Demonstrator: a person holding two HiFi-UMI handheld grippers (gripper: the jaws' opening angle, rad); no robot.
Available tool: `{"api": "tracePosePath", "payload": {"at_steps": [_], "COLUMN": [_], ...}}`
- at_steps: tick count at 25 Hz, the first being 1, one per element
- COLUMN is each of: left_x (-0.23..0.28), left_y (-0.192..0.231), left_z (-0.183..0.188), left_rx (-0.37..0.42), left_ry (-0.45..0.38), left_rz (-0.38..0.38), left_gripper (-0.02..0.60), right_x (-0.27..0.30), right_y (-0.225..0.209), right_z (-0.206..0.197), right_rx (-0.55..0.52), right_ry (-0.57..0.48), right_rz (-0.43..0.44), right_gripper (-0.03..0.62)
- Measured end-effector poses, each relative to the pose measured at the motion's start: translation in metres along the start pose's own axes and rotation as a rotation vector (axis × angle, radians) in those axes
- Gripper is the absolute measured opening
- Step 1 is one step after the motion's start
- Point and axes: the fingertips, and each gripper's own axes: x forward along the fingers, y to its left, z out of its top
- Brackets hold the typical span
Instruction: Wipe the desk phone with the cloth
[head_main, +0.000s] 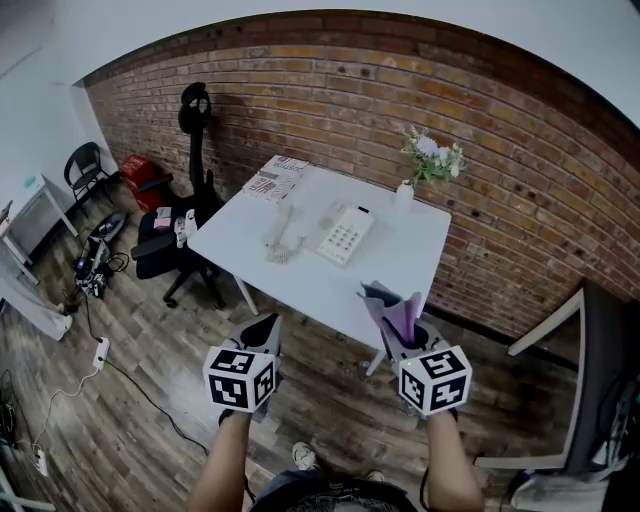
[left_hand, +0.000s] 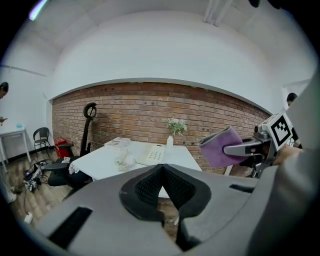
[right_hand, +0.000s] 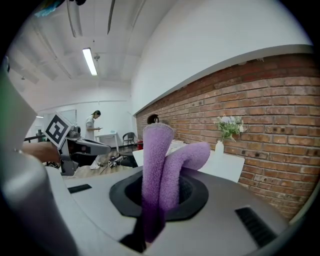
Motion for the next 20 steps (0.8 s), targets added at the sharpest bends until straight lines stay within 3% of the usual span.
{"api": "tracePosePath", "payload": {"at_steps": [11, 20], "left_x": [0.021, 0.054], "left_y": [0.055, 0.070], "left_z": [0.008, 0.014], "left_rx": [0.011, 0.037], "left_ry": [0.003, 0.017], "left_rz": [-0.099, -0.144], "left_gripper": [0.005, 0.005], "right_x": [0.046, 0.075], "right_y": [0.018, 0.002], "right_z": [0.018, 0.023], "right_rx": [0.018, 0.047], "right_ry": [0.008, -0.003], "right_rz": [-0.098, -0.146], "right_gripper": [0.048, 0.048]}}
